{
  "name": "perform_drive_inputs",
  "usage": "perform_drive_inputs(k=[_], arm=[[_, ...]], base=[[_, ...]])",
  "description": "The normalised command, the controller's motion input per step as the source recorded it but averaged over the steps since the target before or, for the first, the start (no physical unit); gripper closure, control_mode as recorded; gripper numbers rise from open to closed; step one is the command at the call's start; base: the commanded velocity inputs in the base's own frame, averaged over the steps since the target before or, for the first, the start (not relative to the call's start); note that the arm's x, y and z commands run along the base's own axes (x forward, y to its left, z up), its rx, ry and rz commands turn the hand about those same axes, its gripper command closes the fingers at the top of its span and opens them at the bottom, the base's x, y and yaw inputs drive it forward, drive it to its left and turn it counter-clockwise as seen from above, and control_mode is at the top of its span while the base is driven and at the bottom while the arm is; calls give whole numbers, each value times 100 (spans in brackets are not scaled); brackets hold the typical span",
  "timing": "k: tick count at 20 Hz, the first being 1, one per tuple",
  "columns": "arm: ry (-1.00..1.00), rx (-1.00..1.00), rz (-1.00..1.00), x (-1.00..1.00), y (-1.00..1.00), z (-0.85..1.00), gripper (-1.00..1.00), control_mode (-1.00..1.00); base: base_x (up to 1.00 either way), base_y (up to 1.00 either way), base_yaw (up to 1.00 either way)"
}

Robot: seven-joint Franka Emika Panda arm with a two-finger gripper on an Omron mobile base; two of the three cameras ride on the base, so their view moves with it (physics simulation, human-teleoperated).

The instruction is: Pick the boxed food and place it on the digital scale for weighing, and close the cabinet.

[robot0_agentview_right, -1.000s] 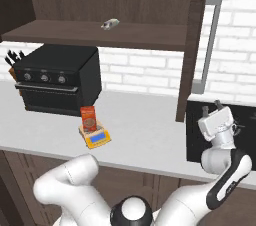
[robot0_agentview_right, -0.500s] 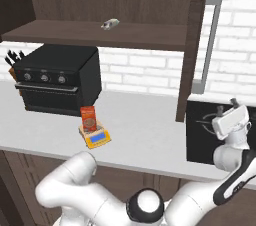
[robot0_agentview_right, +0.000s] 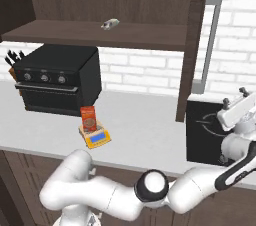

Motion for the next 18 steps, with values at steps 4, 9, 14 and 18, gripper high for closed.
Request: perform_drive_inputs(k=[4,9,14,18], arm=[[-37,-25,-5,-12,-5,62,-100,-100],[-46,-33,0,-64,14,69,-100,-100],[-49,-38,0,-89,48,56,-100,-100],[-49,-45,0,-100,78,33,-100,-100]], base=[[0,0,0],[0,0,0],[0,0,0],[0,0,0]])
